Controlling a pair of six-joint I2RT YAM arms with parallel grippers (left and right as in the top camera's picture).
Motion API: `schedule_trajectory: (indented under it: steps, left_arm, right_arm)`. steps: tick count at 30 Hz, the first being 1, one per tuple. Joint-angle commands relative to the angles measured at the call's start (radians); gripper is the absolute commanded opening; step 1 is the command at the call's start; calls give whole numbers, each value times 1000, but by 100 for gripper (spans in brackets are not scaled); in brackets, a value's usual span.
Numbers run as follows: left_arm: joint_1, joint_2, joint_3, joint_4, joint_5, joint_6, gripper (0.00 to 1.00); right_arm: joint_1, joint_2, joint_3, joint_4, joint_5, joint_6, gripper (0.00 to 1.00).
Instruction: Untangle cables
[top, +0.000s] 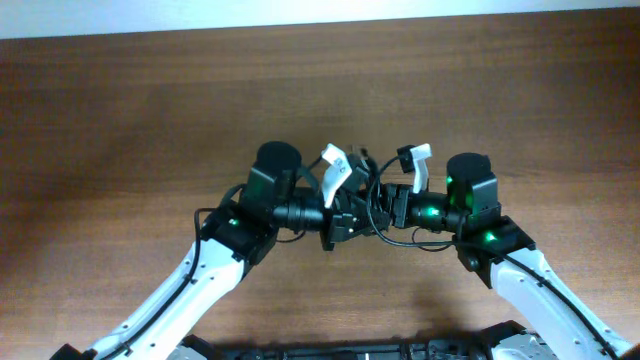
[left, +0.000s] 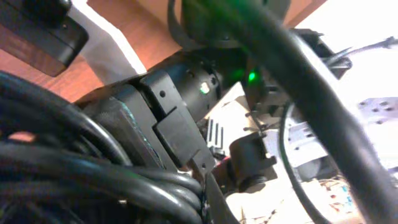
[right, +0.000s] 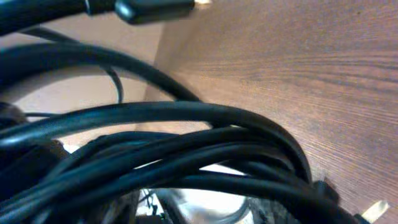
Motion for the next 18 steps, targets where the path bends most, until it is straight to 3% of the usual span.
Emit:
schedule_trajectory:
  steps: [1,5,9,12,15,18]
  left_arm:
    - [27,-8,25,-41,11,49,0]
    - [75,-8,25,-76,56,64,0]
    - [123,-8,25,-65,82,67,0]
    - [144,-8,25,-65,74,66,0]
    - [147,-8,25,-64,21,59,0]
    - [147,-8,25,-38,-5,28,0]
  right_arm:
    - [-85,3,3,-13,-122,-41,78]
    - [-252,3,3,-23,-349,-231,88]
    - [-386,4,2,-60,-375,-238,94]
    - [-405,4,2,-63,-419,-234,93]
    - [-401,4,2,-128,-401,-229,94]
    - [-401,4,2,-238,-261,-229,94]
